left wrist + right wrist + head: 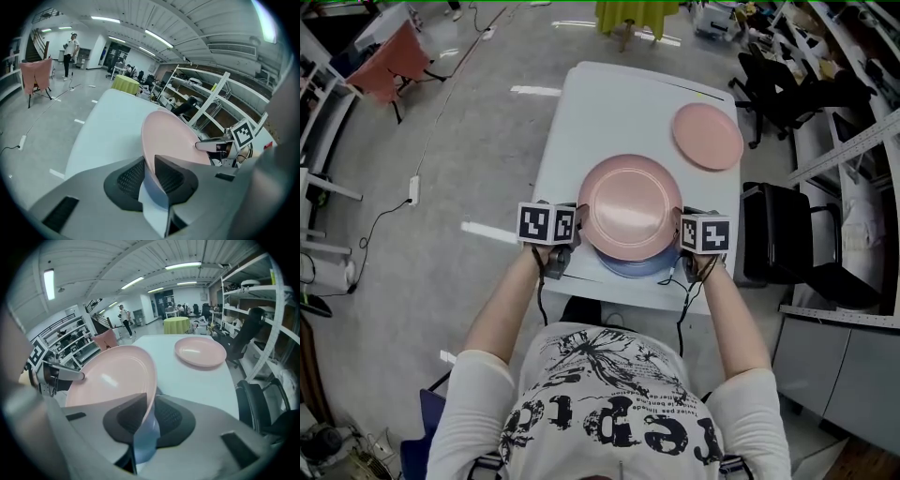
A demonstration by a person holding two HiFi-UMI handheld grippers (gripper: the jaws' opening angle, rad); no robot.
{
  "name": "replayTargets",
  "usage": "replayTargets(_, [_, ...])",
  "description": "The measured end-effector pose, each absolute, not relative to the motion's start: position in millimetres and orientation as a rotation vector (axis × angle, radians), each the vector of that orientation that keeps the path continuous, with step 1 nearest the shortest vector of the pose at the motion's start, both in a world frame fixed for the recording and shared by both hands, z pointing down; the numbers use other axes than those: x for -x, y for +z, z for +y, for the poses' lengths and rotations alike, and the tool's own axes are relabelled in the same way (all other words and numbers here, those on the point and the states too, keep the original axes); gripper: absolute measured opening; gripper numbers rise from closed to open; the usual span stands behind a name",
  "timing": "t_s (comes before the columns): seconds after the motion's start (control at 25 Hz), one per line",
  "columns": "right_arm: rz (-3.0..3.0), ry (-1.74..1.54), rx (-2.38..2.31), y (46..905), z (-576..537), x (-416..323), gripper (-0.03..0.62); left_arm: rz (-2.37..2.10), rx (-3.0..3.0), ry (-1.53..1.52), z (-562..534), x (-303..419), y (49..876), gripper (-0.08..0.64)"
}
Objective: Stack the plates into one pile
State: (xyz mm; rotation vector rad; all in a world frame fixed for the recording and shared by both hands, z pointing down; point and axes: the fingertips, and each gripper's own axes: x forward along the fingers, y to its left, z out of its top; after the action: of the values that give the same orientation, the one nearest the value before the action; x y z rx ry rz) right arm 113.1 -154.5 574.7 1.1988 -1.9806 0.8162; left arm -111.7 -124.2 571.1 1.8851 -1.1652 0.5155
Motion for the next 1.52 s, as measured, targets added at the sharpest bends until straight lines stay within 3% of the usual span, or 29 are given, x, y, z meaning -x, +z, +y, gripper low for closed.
replayTargets(0.72, [-1.868,0.849,-1.233,628.7,-103.1,-146.2,0.061,-1.246,-1.716,0.568,-87.4,86.2,628.3,0.052])
replayTargets(1.52, [-1.752,0.541,-1.266,643.3,-110.2,-157.4,0.081,-1.309,-1.733,0.761,-93.2,82.9,651.8,0.084])
